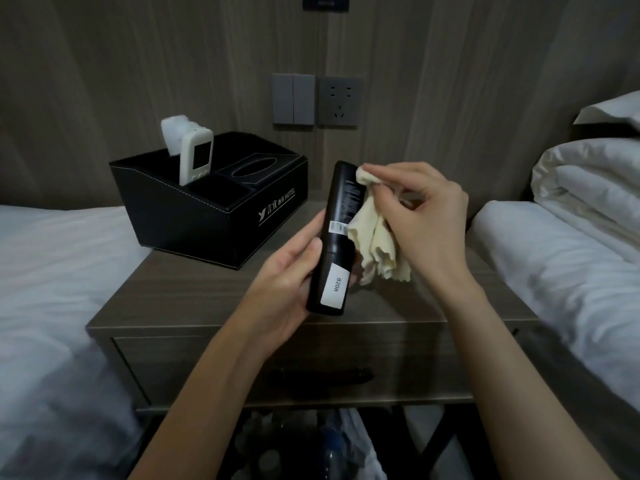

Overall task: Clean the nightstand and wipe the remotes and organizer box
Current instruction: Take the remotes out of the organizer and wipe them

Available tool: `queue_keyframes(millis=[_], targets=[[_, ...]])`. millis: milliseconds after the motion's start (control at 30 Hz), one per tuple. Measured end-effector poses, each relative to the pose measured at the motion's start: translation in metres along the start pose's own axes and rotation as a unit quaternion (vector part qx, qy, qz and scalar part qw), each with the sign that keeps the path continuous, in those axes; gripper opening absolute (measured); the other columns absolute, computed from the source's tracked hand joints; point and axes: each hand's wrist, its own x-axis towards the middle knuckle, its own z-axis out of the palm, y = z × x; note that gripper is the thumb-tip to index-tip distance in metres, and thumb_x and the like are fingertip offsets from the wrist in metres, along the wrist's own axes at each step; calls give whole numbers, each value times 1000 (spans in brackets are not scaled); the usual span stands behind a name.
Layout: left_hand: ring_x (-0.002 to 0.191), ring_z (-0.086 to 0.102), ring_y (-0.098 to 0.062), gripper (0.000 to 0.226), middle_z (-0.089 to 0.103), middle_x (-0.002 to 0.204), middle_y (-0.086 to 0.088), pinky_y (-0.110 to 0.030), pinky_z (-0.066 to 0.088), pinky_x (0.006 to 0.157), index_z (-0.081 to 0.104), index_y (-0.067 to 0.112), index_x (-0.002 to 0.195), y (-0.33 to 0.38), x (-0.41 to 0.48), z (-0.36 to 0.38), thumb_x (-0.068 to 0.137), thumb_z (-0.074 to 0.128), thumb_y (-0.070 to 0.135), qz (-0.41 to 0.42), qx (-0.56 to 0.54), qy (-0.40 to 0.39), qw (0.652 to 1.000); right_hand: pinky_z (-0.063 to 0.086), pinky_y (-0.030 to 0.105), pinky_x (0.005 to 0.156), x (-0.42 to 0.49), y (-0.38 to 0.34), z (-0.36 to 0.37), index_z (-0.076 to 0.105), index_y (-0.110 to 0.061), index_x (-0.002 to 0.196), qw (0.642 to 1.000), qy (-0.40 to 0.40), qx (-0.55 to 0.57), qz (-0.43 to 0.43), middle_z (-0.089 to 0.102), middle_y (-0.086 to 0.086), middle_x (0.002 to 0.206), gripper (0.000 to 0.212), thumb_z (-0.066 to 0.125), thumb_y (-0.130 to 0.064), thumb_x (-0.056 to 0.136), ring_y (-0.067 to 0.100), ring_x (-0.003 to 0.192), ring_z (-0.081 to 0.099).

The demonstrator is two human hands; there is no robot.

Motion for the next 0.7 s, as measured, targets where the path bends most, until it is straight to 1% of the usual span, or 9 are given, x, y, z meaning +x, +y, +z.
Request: queue_keyframes(millis=[100, 167, 333, 433, 500, 567, 633, 700], targets=[[106, 68, -15, 43, 68, 122, 5, -29, 58, 76, 51, 33, 131, -2, -1, 6, 91, 46, 21, 11, 9, -7, 1000, 46, 12, 74, 1, 2, 3, 76, -22, 104, 1000, 14, -2, 9, 70, -7, 98, 22, 67, -10, 88, 3, 92, 64], [105, 68, -15, 46, 68, 123, 3, -27, 57, 74, 51, 31, 132, -2, 0, 8, 87, 50, 21, 21, 4, -9, 1000, 46, 12, 75, 0, 3, 4, 75, -22, 105, 1000, 19, 8, 17, 70, -9, 99, 22, 66, -11, 88, 3, 93, 64], [103, 69, -19, 44, 69, 121, 3, -34, 59, 79, 51, 30, 132, 1, 0, 9, 89, 48, 18, 30, 3, -19, 999, 48, 14, 77, 4, 1, 0, 74, -25, 106, 999, 26, 19, 24, 70, -8, 101, 24, 65, -11, 89, 1, 95, 63], [107, 67, -14, 44, 68, 122, 3, -27, 58, 78, 48, 27, 136, 0, 0, 4, 95, 44, 14, 36, 20, -3, 999, 47, 13, 75, 2, 1, -1, 74, -25, 104, 1000, -16, 9, 20, 69, -9, 101, 23, 66, -11, 88, 1, 95, 63], [115, 63, -14, 46, 65, 127, 2, -25, 55, 85, 45, 25, 140, -1, 1, 0, 95, 43, 13, 40, 20, 7, 999, 47, 11, 74, -1, 1, 1, 75, -24, 103, 999, -52, 7, 15, 68, -8, 100, 22, 67, -11, 88, 1, 93, 62], [119, 60, -15, 47, 64, 129, 1, -27, 54, 90, 46, 27, 138, 0, 2, -3, 93, 45, 15, 52, 12, 15, 998, 47, 11, 71, -6, -1, 4, 75, -23, 102, 996, -91, 10, 4, 67, -7, 97, 22, 68, -9, 86, 1, 90, 62], [119, 60, -15, 44, 64, 129, 1, -28, 53, 93, 47, 28, 135, 2, 3, -6, 94, 43, 14, 67, 7, 29, 997, 47, 11, 66, -11, -3, 6, 75, -23, 101, 990, -141, 22, -5, 65, -4, 96, 23, 68, -7, 86, 3, 85, 62], [115, 63, -13, 40, 67, 123, 3, -26, 54, 90, 49, 29, 131, 3, 4, -9, 98, 39, 10, 77, 2, 47, 996, 48, 10, 57, -15, -4, 7, 75, -22, 101, 981, -189, 40, -2, 64, -2, 97, 24, 68, -5, 86, 6, 78, 64]])
